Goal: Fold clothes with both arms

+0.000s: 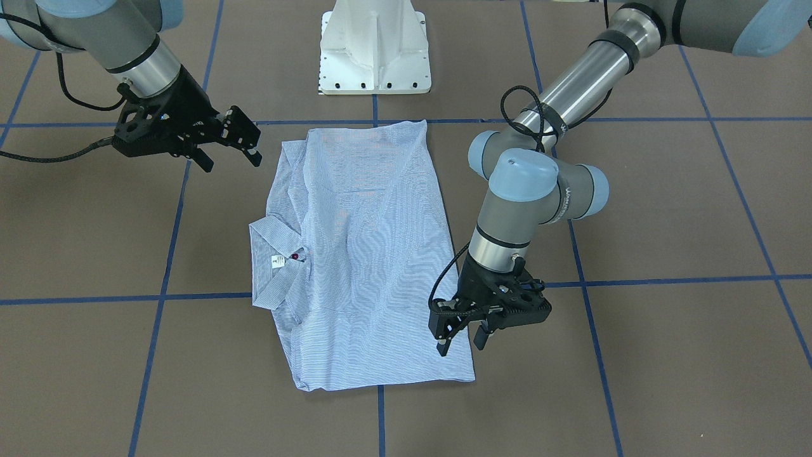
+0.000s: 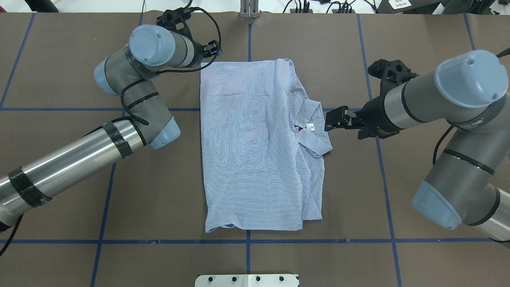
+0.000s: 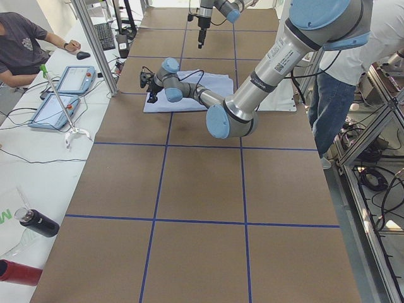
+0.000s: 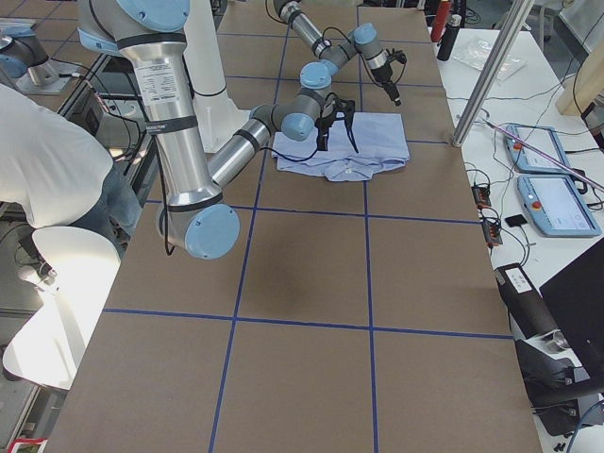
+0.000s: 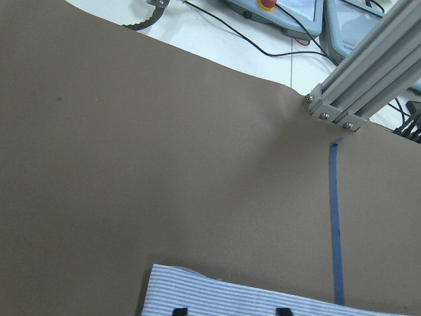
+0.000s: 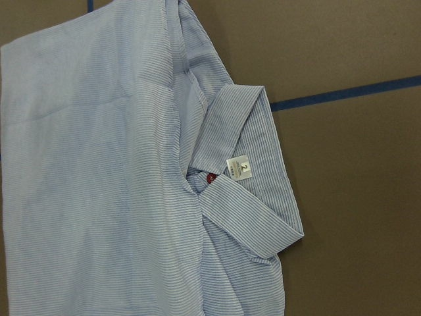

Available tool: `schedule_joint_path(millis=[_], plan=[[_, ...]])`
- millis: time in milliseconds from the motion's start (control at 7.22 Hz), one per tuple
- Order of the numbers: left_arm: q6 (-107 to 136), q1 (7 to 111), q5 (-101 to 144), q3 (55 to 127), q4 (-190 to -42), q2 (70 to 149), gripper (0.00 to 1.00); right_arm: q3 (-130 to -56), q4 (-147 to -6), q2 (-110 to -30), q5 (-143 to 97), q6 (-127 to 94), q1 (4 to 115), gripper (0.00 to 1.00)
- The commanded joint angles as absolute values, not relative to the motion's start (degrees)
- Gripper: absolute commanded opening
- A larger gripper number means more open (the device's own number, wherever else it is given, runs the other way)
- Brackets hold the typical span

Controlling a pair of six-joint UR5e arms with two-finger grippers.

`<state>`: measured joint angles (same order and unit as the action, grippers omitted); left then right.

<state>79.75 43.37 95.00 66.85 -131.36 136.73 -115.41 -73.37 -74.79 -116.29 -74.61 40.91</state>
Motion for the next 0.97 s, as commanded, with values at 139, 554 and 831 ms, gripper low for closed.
schedule_joint_path(millis=[139,554,831], plan=[[79.54,43.16,95.98,90.13,-111.06,131.66,0.99,-111.29,-73.13,-74.44,-111.97,-74.1,35.08,1.0],[79.63,42.89,95.8,91.14,-110.39,131.84,0.99,-103.74,-73.3,-68.22,-109.62,-74.09,31.13,0.98],[79.63,42.89,95.63,91.14,-110.39,131.66,0.98,-101.7,-73.3,-67.59,-108.28,-74.0,29.36,0.87]])
